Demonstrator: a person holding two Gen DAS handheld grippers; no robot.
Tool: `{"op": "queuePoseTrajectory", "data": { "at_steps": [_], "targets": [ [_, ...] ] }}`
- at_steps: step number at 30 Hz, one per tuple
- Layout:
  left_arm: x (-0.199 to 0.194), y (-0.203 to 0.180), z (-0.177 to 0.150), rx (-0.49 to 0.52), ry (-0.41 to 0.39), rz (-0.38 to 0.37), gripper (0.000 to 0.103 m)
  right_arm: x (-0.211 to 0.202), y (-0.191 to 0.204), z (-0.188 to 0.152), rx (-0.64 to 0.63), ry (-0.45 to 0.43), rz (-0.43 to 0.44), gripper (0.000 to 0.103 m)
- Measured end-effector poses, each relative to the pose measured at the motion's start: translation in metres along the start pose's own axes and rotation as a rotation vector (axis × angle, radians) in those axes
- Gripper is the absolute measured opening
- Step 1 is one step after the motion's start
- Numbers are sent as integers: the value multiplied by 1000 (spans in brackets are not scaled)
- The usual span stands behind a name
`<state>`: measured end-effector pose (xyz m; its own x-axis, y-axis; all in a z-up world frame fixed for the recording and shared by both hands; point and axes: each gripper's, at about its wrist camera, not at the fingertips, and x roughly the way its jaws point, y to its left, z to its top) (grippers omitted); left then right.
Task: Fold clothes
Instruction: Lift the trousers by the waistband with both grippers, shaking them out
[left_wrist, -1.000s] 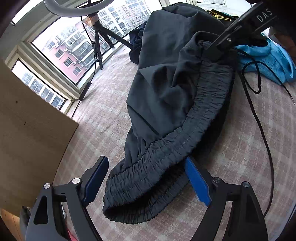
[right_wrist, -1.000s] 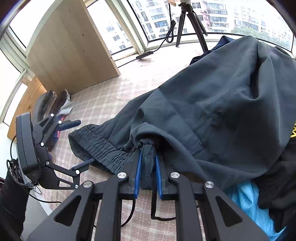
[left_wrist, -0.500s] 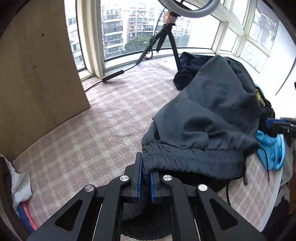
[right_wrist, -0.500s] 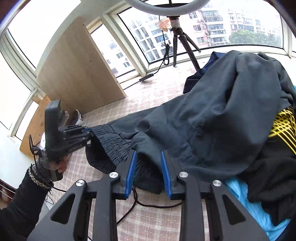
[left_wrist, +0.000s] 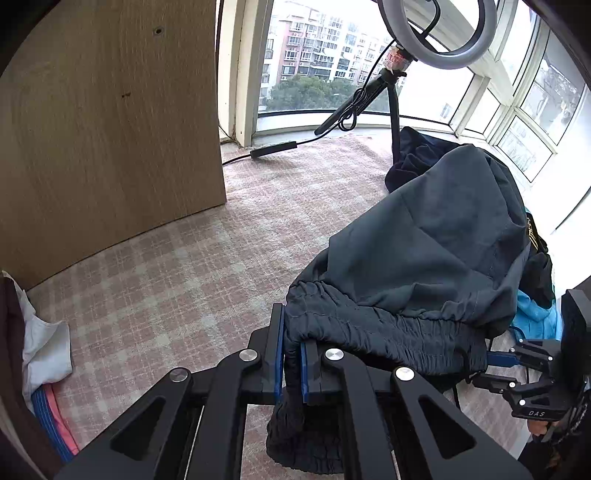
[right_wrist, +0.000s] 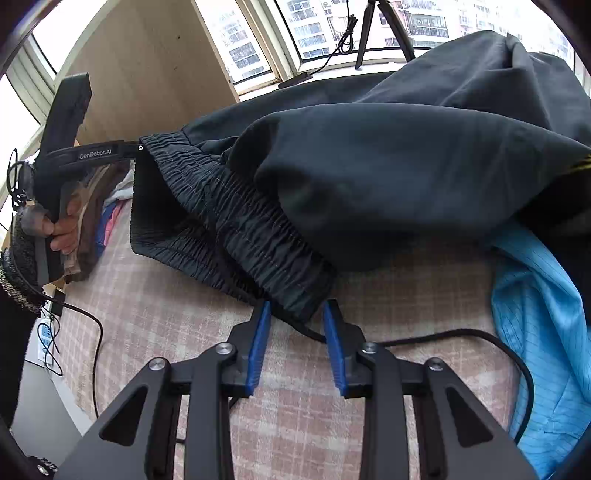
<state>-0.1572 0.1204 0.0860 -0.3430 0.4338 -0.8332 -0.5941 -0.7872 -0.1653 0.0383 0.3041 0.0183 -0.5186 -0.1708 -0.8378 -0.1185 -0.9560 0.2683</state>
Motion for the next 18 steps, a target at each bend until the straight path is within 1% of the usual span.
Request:
{"op": "queuePoseTrajectory", "data": {
  "at_steps": [1, 2, 3, 6, 7, 9, 12, 13, 16, 17, 18],
  "targets": [
    [-6, -3, 3, 8, -8, -8, 5, 8, 4, 2, -20, 3, -46, 38],
    [-19, -14, 9, 31, -25, -24, 5, 12, 3, 4, -18, 6, -67, 31],
    [-32, -24, 15, 53, -42, -39, 5, 16, 1, 6, -10, 8, -80, 16],
    [-72, -54, 34, 121, -92, -85, 5, -29, -8, 18, 16, -60, -51, 8],
    [-85, -64, 40, 144, -109, -100, 5, -45, -11, 23, 25, -84, -39, 8],
    [-112, -84, 52, 189, -143, -131, 5, -105, -10, 34, -16, -153, -71, 6],
    [-151, -114, 70, 257, -194, -177, 5, -206, -9, 54, -77, -254, -171, 6],
    [-164, -124, 76, 280, -210, -192, 5, -241, -10, 61, -87, -289, -218, 6],
    [-204, -155, 95, 348, -261, -238, 5, -330, -16, 74, -71, -374, -340, 6],
    [-210, -169, 101, 368, -267, -247, 5, -355, -18, 74, -57, -399, -368, 6],
    [-206, -187, 108, 385, -260, -249, 5, -380, -19, 73, -43, -423, -392, 6]
  ]
}}
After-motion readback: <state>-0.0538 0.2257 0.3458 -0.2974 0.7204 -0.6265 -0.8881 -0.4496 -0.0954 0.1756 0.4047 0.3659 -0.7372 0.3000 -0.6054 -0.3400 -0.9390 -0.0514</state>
